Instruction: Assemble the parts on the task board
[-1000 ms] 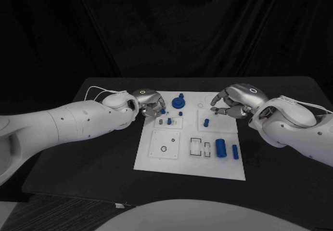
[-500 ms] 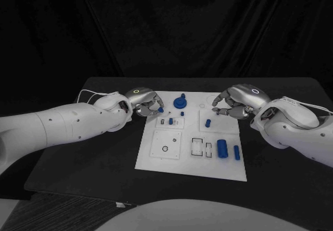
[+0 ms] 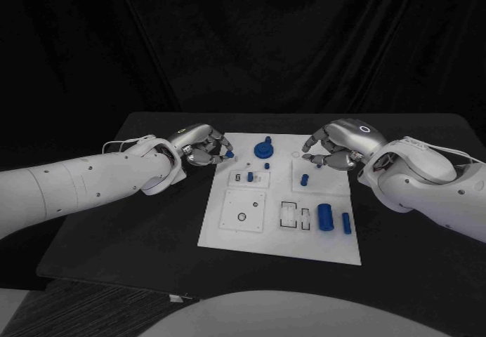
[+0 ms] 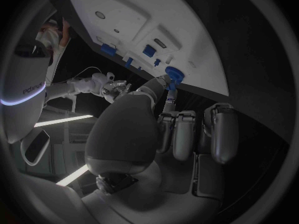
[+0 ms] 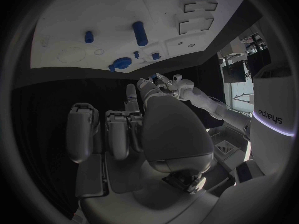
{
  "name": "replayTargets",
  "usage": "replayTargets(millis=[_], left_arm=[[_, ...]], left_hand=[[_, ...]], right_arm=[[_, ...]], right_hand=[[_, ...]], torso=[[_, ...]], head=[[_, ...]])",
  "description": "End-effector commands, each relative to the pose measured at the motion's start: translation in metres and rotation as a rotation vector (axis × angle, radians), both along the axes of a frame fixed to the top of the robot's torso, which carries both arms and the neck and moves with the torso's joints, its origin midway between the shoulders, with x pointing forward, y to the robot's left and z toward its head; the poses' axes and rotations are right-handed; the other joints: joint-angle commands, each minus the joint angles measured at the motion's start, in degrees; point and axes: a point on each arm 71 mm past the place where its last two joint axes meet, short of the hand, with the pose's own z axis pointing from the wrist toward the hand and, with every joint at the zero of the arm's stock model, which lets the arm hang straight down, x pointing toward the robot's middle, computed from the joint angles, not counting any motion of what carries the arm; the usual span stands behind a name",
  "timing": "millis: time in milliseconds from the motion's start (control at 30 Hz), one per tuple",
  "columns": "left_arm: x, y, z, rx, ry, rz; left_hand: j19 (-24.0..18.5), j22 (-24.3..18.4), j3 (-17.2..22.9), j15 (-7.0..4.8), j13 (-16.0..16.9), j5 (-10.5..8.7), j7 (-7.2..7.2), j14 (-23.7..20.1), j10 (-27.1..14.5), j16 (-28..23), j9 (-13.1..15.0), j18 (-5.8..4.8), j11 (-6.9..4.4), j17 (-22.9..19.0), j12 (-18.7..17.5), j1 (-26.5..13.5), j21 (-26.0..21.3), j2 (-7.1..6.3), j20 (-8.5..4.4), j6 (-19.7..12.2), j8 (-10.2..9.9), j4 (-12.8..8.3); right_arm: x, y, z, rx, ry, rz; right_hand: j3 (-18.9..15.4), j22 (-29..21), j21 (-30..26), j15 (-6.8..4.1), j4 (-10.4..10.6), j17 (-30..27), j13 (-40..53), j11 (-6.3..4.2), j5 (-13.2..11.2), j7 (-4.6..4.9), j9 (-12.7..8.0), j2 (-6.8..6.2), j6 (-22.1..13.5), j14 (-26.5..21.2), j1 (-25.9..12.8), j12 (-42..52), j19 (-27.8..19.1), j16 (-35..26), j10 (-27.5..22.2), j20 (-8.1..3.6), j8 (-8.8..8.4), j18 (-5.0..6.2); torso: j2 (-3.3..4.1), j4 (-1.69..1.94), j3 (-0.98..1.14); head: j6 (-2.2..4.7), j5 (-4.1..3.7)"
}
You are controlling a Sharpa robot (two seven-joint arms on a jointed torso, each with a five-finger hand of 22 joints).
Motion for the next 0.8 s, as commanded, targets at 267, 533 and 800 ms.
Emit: replayTargets(millis=[267, 533, 800], left_arm=[[-0.014, -0.016, -0.006, -0.365, 0.41, -0.059], [-0.024, -0.025, -0.009, -0.448, 0.571, -0.093], [-0.034, -0.03, -0.01, -0.508, 0.687, -0.118]], left_hand=[[0.7, 12.8, -1.0, -0.24, 15.4, 0.38, -0.21, 5.8, 6.0, 1.0, 4.9, -0.27, -0.05, 15.9, 1.2, -2.2, 0.0, 1.83, -0.4, 3.6, 2.0, 1.2], [0.5, 12.7, -1.4, -0.19, 15.4, 0.35, -0.15, 5.8, 6.0, 1.0, 4.9, -0.2, 0.01, 15.9, 1.2, -2.5, -0.3, 2.08, -0.37, 3.4, 1.8, 1.5], [0.4, 12.6, -1.7, -0.16, 15.4, 0.12, -0.13, 5.8, 6.0, 1.0, 5.0, -0.16, 0.04, 15.9, 1.2, -2.8, -0.5, 2.25, -0.34, 3.2, 1.7, 1.8]], right_arm=[[-0.008, 0.027, 0.011, 0.047, -0.135, 0.143], [-0.014, 0.054, 0.014, 0.034, -0.241, 0.259], [-0.017, 0.078, 0.014, 0.034, -0.283, 0.342]], right_hand=[[1.7, 13.1, 0.7, -1.06, -3.8, 15.7, 15.1, -1.34, 3.3, -0.68, -0.8, -1.04, -0.3, 6.0, 4.5, 1.0, 1.8, 1.0, 6.1, -0.87, -1.15, -0.16], [1.7, 13.3, 1.3, -2.21, -4.9, 15.7, 15.1, -2.53, 0.8, -2.24, -1.3, -2.26, -1.4, 6.0, 5.1, 1.0, 2.1, 1.0, 6.1, -1.95, -2.06, -0.33], [1.6, 13.4, 1.4, -2.64, -5.2, 15.7, 15.1, -3.04, -1.0, -2.91, -1.7, -2.99, -2.2, 6.0, 5.3, 1.0, 2.1, 1.0, 6.1, -2.38, -2.76, -0.36]], torso=[[-0.03, 0.05, -0.12], [0.02, 0.04, -0.04], [-0.02, 0.08, -0.08]], head=[[0.0, 0.03], [0.0, -0.23], [0.0, -0.07]])
